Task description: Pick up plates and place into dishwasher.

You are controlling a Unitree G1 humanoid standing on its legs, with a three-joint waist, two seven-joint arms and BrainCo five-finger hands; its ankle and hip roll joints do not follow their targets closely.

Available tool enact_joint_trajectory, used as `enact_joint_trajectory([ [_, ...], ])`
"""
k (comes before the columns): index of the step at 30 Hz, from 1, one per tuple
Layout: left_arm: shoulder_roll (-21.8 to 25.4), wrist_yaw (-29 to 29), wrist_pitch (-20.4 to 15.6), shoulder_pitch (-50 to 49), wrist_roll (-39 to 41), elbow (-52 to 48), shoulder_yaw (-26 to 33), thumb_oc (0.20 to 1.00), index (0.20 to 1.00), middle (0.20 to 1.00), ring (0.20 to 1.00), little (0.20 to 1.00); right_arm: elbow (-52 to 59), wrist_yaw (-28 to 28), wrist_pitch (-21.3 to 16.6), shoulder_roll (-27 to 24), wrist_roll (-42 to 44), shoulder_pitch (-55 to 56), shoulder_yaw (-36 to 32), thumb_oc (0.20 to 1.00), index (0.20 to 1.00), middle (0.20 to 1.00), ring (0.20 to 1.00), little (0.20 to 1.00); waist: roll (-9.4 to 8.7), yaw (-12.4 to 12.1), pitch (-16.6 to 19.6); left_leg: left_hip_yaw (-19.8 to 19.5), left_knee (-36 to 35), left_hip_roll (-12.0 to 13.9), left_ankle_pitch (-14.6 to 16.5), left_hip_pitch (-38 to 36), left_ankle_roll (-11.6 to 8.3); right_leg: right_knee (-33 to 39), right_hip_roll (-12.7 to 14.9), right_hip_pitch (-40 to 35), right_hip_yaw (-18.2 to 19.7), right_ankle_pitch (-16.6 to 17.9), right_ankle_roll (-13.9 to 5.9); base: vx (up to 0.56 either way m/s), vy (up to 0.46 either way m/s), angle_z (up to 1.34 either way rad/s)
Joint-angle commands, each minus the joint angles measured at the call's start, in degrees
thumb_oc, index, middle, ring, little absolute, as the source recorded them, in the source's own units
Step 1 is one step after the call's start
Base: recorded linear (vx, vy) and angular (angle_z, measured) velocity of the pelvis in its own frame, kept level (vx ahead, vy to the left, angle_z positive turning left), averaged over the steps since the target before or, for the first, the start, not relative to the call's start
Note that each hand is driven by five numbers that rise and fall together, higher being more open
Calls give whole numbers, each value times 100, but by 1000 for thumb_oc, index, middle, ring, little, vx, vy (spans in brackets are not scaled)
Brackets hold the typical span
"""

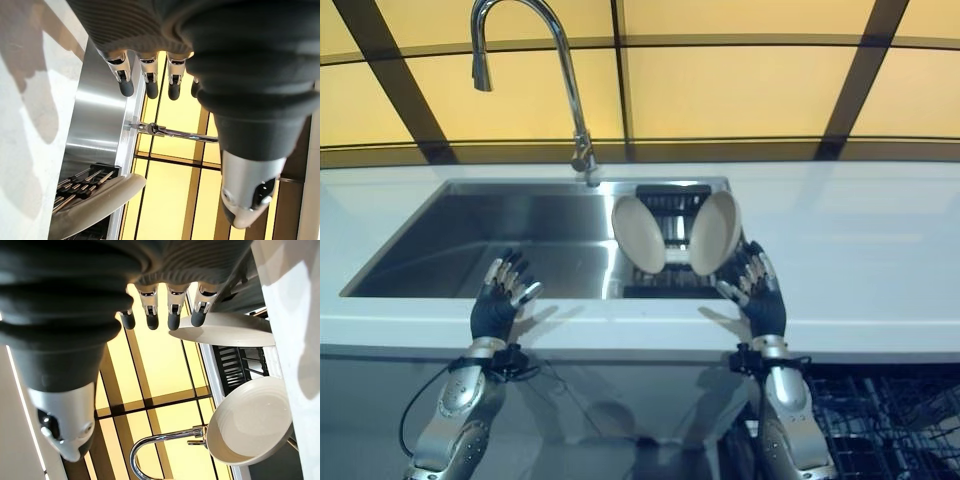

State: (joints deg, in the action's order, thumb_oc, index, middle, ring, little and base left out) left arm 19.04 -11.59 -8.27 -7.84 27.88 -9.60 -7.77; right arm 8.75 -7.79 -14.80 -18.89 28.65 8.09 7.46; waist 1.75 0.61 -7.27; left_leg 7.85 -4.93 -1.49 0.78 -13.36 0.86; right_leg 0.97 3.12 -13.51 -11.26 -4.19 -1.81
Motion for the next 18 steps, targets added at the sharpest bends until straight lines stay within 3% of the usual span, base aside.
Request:
enact_joint_trajectory([
  [1,172,129,-427,284,43,0,154,1000,1000,1000,1000,1000,299,117,-299,-21,-83,-401,-123,1000,1000,1000,1000,1000,-160,14,133,212,450,145,662,154,7,297,159,384,184,330,-326,0,0,0],
  [5,157,257,-554,257,60,-7,173,1000,1000,1000,1000,1000,299,153,-338,-28,-79,-422,-146,1000,1000,1000,1000,1000,-159,0,123,204,444,148,657,162,3,300,153,396,175,337,-324,0,0,0],
  [13,194,376,-989,330,-84,-205,248,1000,1000,1000,1000,1000,550,531,-782,-90,-87,-503,-165,1000,1000,1000,1000,1000,-155,-9,136,189,414,144,656,181,-8,318,163,407,161,328,-340,0,0,0],
  [18,190,419,-985,349,-125,-359,264,1000,1000,1000,1000,1000,542,421,-798,-66,-146,-498,-143,1000,1000,1000,1000,1000,-151,-25,163,165,383,130,653,185,-6,322,159,409,144,322,-351,0,0,0],
])
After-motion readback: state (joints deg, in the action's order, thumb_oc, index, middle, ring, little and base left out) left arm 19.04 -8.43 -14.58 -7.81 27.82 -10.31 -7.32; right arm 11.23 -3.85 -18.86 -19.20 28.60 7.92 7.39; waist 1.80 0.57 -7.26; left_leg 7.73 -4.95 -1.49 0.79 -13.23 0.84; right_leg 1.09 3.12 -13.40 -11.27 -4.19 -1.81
